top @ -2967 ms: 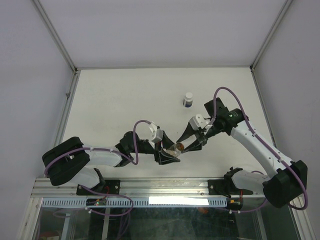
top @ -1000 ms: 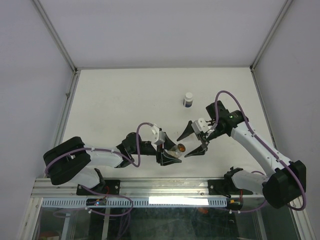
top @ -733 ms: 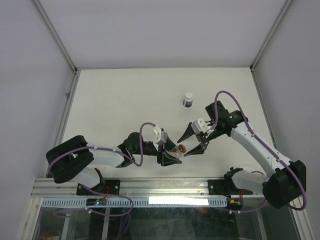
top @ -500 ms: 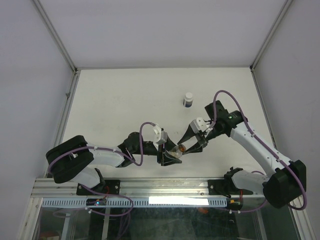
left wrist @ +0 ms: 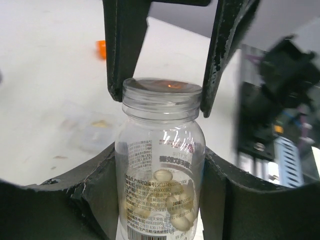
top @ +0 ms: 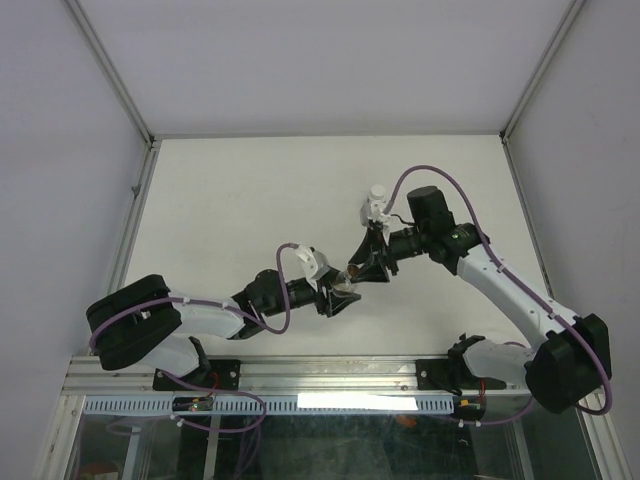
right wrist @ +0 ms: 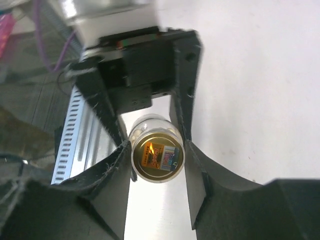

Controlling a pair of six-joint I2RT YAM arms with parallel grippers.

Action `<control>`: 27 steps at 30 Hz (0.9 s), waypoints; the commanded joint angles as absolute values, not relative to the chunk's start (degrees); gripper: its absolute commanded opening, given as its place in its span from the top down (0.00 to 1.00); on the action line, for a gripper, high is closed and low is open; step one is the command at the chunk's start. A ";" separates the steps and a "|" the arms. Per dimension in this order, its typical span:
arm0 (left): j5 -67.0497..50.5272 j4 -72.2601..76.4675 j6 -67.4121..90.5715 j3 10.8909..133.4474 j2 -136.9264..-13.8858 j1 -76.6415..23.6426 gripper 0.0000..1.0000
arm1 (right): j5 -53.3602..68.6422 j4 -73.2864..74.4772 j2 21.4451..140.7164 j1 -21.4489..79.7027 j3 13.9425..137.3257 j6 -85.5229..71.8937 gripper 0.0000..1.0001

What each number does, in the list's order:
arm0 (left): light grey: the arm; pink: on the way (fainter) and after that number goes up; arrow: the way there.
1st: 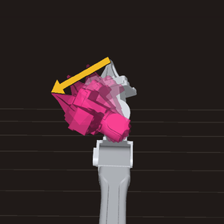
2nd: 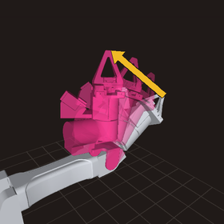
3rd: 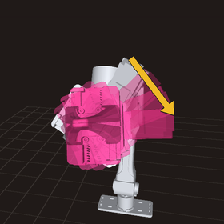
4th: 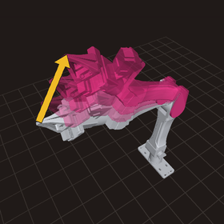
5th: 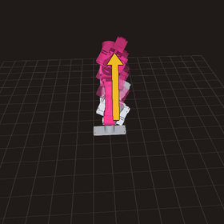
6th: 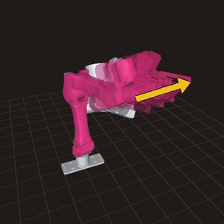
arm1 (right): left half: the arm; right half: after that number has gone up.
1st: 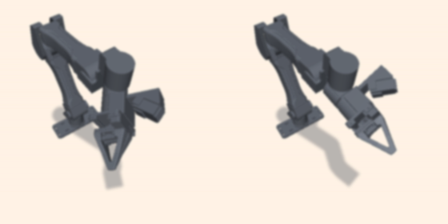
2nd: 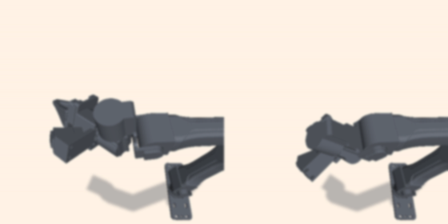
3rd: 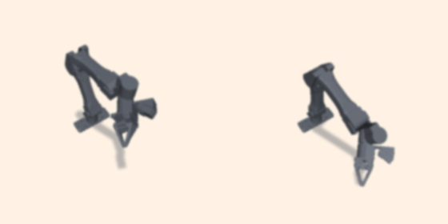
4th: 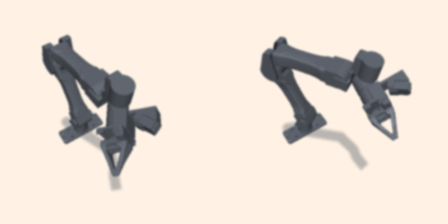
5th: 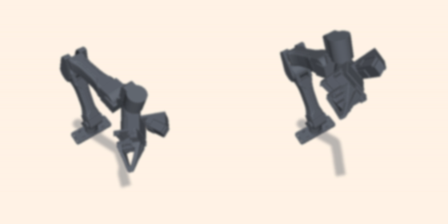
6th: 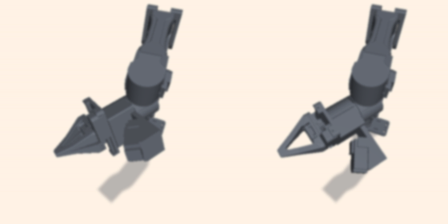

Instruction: Sort the pills into containers

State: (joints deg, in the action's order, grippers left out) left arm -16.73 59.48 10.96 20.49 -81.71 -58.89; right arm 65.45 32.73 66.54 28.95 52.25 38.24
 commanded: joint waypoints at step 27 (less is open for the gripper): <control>-25.51 68.74 9.97 16.76 -76.34 -59.42 1.00 | 79.91 60.98 65.18 23.55 54.21 82.09 0.01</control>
